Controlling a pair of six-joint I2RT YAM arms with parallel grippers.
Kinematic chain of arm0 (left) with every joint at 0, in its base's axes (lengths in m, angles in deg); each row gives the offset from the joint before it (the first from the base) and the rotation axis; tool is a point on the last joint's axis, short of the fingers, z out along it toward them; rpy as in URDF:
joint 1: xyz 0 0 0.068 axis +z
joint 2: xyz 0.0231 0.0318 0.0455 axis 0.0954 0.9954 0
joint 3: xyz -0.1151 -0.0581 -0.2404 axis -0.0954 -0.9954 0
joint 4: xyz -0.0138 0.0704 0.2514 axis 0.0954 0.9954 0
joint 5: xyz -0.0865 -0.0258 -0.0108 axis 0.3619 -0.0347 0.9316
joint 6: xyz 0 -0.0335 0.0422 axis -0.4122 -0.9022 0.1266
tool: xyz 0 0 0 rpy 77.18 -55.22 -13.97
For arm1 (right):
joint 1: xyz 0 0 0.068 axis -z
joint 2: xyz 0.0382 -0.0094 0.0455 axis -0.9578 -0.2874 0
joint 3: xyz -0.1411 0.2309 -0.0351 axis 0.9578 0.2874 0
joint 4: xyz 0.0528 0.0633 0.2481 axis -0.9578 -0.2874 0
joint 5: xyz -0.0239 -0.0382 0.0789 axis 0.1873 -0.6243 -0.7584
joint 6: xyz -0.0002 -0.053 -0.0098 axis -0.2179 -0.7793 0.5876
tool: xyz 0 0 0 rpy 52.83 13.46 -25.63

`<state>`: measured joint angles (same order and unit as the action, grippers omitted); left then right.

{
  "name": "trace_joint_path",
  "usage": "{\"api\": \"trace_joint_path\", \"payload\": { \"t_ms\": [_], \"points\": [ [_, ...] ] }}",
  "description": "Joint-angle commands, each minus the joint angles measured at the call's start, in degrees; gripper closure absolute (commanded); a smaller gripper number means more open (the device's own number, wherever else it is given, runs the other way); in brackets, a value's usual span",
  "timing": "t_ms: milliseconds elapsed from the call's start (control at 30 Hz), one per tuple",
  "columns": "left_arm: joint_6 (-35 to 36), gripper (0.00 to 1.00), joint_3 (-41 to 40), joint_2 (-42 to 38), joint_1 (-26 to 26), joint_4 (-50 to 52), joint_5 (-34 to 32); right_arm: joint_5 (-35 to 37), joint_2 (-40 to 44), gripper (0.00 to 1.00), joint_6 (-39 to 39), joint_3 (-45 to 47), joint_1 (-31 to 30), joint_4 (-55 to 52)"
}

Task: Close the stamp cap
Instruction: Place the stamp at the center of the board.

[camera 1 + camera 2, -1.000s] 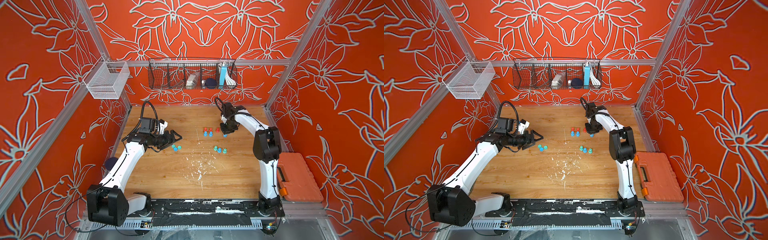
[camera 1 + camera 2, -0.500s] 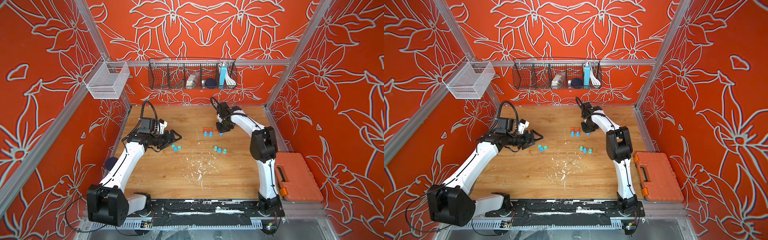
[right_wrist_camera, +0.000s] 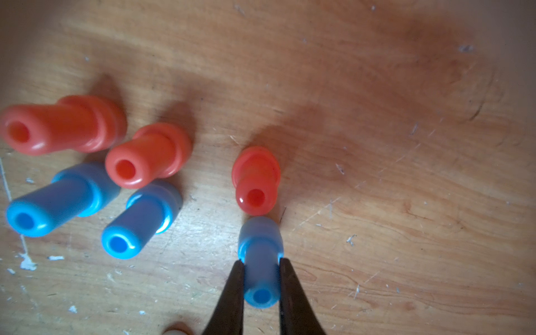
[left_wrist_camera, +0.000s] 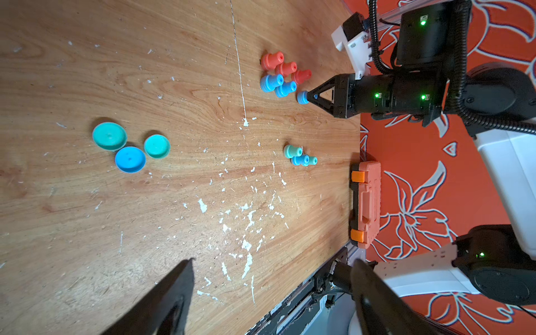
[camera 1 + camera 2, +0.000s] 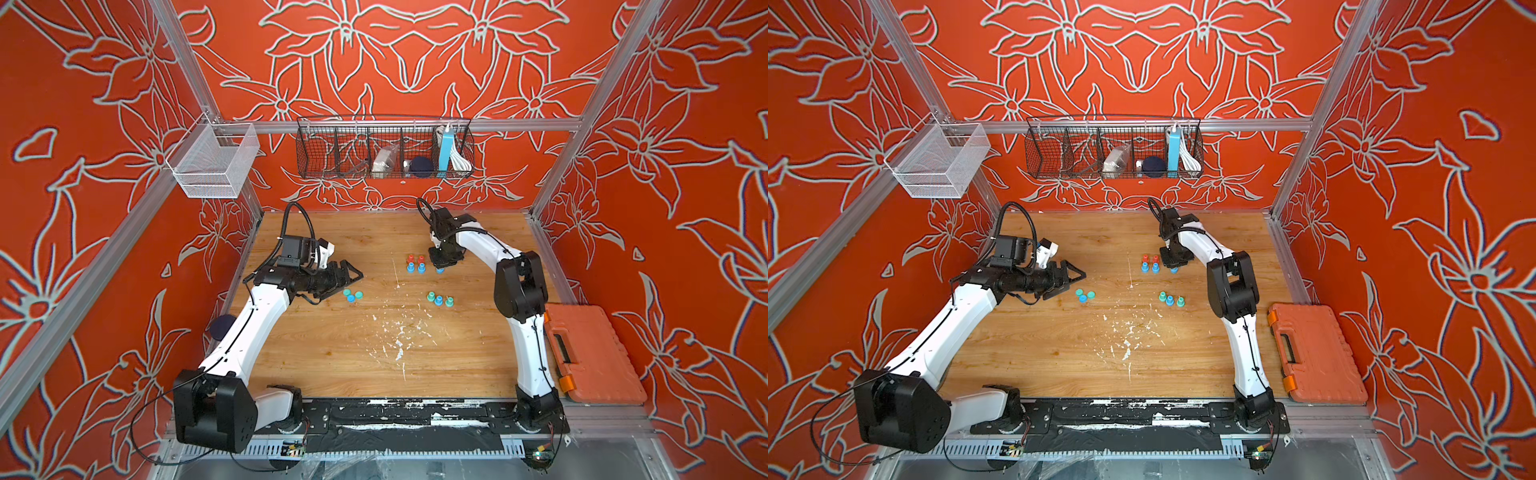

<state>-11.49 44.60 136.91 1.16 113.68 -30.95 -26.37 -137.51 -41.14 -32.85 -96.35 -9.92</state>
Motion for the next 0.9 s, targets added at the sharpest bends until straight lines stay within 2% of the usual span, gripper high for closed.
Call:
{"api": "trace_joint_path", "payload": {
  "t_ms": [0,467,867],
  "points": [
    [1.4,0.16,-0.1,-1.5,0.3,1.4,-0.3,2.1,-1.7,0.89,0.2,-2.1,-0.4,-2.0],
    [1.5,0.15,0.5,-1.0,0.2,1.0,-0.4,2.2,-3.1,0.71,-0.7,-7.1,-1.1,-5.9],
    [1.7,0.15,0.5,-0.5,0.3,1.3,-1.3,1.6,0.0,0.68,-0.2,-7.9,-1.4,-8.9]
  ]
}}
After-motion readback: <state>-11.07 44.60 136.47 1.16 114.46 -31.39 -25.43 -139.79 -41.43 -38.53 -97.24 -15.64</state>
